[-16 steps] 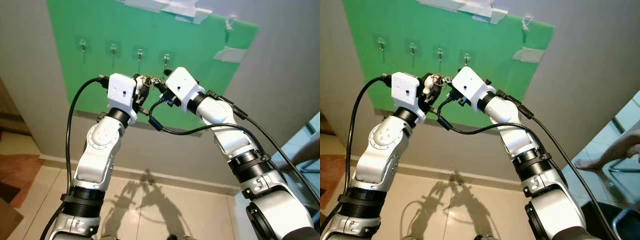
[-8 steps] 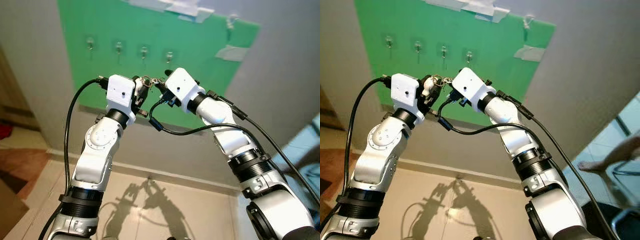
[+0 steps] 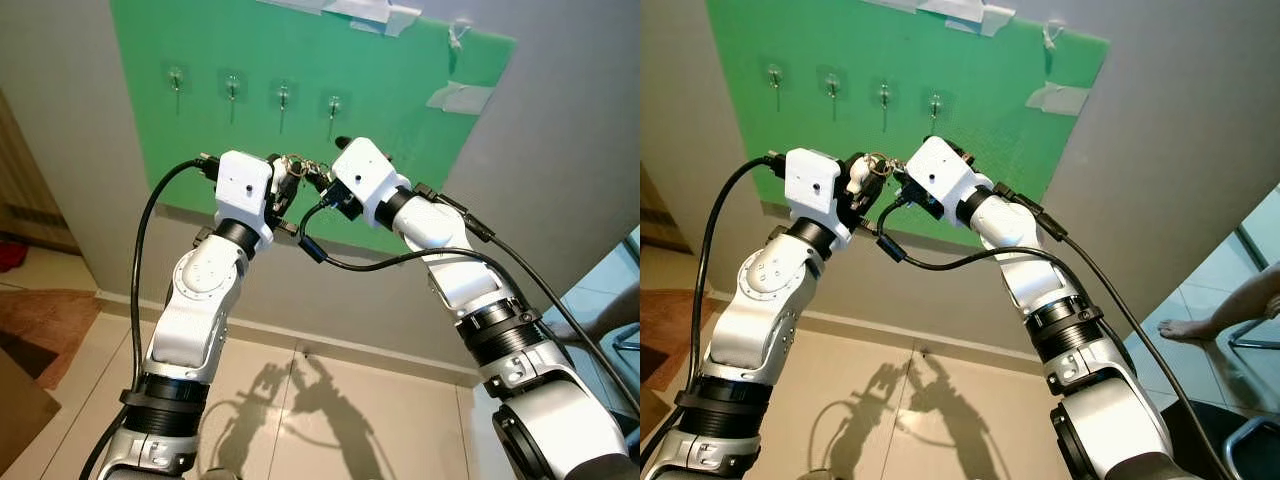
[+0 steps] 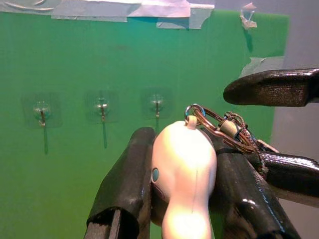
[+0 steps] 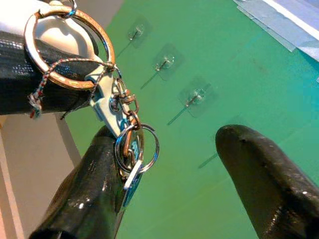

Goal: Hang keys on a hook

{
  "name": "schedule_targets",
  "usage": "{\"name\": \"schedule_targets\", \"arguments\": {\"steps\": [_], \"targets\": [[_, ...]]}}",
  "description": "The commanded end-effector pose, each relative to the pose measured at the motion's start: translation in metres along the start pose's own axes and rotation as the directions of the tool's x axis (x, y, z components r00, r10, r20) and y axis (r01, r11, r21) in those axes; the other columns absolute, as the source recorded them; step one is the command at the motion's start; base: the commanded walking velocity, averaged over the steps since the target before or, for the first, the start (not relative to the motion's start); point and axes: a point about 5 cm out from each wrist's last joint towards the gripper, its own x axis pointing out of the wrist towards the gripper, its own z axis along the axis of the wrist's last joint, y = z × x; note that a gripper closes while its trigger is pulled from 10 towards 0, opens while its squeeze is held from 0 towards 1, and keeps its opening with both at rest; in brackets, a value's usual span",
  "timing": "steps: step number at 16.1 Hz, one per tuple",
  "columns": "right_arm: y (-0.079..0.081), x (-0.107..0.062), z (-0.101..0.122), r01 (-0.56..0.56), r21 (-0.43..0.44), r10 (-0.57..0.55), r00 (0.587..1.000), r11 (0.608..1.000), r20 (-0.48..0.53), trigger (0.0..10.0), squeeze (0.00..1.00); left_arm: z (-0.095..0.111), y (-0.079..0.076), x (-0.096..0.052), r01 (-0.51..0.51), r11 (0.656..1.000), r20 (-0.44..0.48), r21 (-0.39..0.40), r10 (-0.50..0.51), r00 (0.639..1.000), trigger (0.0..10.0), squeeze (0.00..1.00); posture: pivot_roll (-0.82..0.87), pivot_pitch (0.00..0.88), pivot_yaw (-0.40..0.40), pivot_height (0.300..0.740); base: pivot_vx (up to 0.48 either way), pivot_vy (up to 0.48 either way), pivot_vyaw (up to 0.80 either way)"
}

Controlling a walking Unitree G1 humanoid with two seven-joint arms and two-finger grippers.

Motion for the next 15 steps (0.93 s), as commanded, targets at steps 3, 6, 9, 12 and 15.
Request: {"name": "schedule_targets", "arguments": {"steps": [3,6,9,12,15], "targets": [[-0.003,-0.002,-0.003,0.002,0.007,-0.002,1.0,1.0,-0.004,10.0,1.0,0.003,-0.002,0.002,0.015,1.0,0.007,0.005,-0.015,1.0,0.0,0.0,0.0,0.048,-0.105,0.74,0.0,0.0,0.0],[-0.004,-0.002,-0.003,0.007,0.006,-0.007,1.0,1.0,-0.009,10.0,1.0,0.004,-0.003,0.003,0.014,1.0,0.008,0.005,-0.014,1.0,0.0,0.0,0.0,0.043,-0.107,0.74,0.0,0.0,0.0],[-0.003,-0.002,-0.006,-0.001,0.013,0.001,1.0,1.0,-0.017,10.0,1.0,0.004,-0.003,0.003,0.014,1.0,0.009,0.004,-0.014,1.0,0.0,0.0,0.0,0.037,-0.108,0.74,0.0,0.0,0.0],[0.002,-0.006,-0.013,-0.025,0.057,0.028,0.998,0.998,-0.049,10.0,1.0,0.008,0.002,0.006,0.002,1.0,0.021,0.015,-0.003,1.0,0.0,0.0,0.01,0.029,-0.112,0.74,0.0,0.0,0.0],[0.007,-0.009,-0.015,-0.036,0.081,0.041,0.998,0.996,-0.05,10.0,1.0,0.015,0.006,0.009,-0.008,1.0,0.046,0.026,0.007,0.999,0.0,0.0,0.01,0.024,-0.106,0.74,0.0,0.0,0.0]]}}
